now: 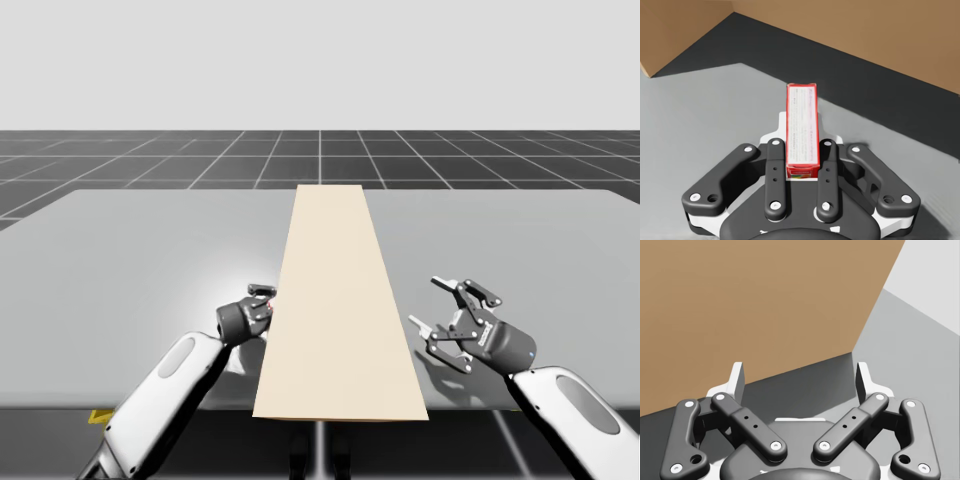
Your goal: Retrieve the object from inside the box.
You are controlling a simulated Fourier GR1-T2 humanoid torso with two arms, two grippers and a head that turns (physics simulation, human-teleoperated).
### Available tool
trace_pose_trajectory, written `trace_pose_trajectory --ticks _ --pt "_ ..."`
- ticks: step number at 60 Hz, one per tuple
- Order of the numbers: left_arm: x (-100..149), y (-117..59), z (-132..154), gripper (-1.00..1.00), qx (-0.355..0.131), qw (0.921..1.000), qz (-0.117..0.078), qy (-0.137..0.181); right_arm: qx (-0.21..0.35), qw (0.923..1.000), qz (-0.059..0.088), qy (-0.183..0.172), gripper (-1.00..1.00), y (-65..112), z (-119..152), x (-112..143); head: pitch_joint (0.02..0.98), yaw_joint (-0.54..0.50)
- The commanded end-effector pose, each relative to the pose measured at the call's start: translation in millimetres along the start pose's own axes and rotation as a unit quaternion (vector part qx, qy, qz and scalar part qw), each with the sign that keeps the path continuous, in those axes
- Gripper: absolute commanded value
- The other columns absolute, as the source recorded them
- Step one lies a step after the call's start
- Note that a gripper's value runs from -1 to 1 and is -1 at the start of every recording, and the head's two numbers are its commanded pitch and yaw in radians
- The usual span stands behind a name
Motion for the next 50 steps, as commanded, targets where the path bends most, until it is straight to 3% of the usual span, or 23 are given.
trace_pose_trajectory --ticks 1,10,20,29,50 --pt "4.9 20.1 47.3 1.00 0.019 0.9996 -0.013 -0.014 -0.001 1.0000 0.001 0.000 -1.00 0.2 1.1 -0.7 0.099 0.03" --pt "21.1 44.0 79.2 1.00 0.060 0.9976 -0.019 -0.029 0.000 1.0000 0.002 0.002 -1.00 0.2 1.4 -1.3 0.092 0.03" --pt "55.7 67.0 99.6 1.00 0.095 0.9936 -0.036 -0.049 0.007 0.9999 -0.002 0.013 -1.00 0.4 2.1 -2.4 0.084 0.03" --pt "91.4 78.7 110.6 1.00 0.115 0.9897 -0.068 -0.050 0.007 0.9999 -0.001 0.013 -1.00 0.6 2.8 -2.4 0.079 0.03" --pt "182.4 107.4 131.3 1.00 0.154 0.9774 -0.119 -0.082 0.021 0.9995 -0.010 0.022 -1.00 -0.3 4.3 -3.1 0.071 0.02"
